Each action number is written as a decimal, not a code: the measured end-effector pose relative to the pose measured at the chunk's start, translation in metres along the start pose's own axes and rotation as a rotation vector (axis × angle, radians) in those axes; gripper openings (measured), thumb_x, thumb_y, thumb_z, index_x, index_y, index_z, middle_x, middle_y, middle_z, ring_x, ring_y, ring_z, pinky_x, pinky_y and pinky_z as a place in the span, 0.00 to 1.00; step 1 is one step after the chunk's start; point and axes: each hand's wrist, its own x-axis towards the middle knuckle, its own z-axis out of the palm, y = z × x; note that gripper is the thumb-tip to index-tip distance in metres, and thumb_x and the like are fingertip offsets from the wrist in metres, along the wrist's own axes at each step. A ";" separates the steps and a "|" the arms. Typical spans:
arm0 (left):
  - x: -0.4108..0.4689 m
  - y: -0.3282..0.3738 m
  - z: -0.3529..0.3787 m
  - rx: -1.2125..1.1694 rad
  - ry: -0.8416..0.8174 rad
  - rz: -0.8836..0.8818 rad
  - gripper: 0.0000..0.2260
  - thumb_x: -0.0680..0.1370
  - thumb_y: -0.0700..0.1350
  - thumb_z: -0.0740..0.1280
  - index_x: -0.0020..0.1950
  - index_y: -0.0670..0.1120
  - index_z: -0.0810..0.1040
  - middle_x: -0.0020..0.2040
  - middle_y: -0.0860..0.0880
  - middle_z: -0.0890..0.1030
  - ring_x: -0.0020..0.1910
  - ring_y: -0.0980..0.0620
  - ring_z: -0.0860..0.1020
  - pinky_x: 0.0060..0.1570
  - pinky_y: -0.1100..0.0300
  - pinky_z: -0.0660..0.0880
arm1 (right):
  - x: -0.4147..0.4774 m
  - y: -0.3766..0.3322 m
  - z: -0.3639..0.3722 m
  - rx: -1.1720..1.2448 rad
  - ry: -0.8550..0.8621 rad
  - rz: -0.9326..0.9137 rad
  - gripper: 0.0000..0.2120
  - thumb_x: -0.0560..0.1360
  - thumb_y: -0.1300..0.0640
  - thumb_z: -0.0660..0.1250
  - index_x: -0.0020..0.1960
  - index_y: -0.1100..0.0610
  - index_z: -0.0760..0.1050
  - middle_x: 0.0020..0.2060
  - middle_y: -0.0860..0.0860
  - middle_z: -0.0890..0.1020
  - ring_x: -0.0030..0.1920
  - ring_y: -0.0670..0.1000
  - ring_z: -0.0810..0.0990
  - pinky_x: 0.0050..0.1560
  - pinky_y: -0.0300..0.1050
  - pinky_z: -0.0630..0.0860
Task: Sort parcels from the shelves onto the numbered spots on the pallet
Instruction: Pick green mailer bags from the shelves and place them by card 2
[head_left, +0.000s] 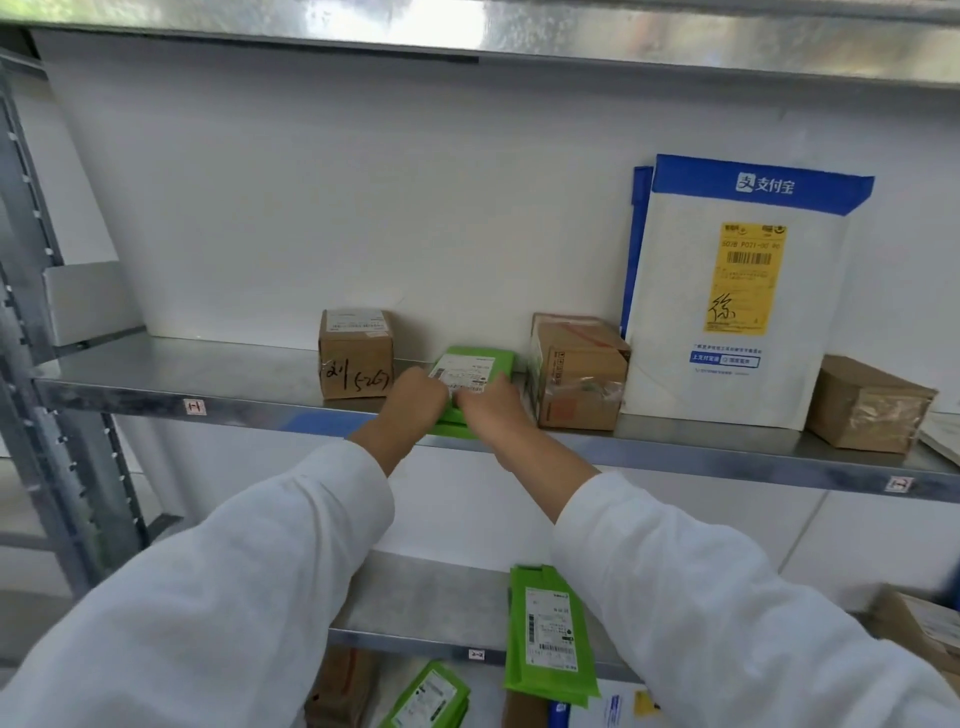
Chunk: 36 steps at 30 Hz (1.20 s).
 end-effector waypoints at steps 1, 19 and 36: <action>-0.002 -0.003 0.000 -0.078 0.029 -0.010 0.06 0.75 0.34 0.57 0.46 0.38 0.73 0.46 0.37 0.76 0.45 0.40 0.74 0.40 0.56 0.66 | -0.005 0.000 0.000 0.008 -0.003 -0.020 0.30 0.69 0.51 0.67 0.70 0.55 0.66 0.65 0.54 0.74 0.62 0.54 0.76 0.61 0.47 0.74; -0.040 -0.016 -0.009 -0.463 0.191 0.259 0.11 0.82 0.39 0.59 0.54 0.41 0.81 0.41 0.51 0.81 0.40 0.55 0.77 0.35 0.70 0.74 | -0.054 0.018 -0.006 0.588 0.080 -0.244 0.17 0.79 0.61 0.62 0.66 0.49 0.72 0.55 0.45 0.81 0.52 0.44 0.81 0.51 0.42 0.80; -0.187 -0.075 -0.049 -0.161 0.489 0.256 0.13 0.82 0.43 0.59 0.65 0.49 0.76 0.52 0.54 0.82 0.49 0.59 0.79 0.46 0.68 0.76 | -0.151 0.032 0.015 0.545 -0.226 -0.322 0.19 0.76 0.61 0.68 0.65 0.50 0.74 0.54 0.45 0.83 0.52 0.47 0.83 0.51 0.45 0.81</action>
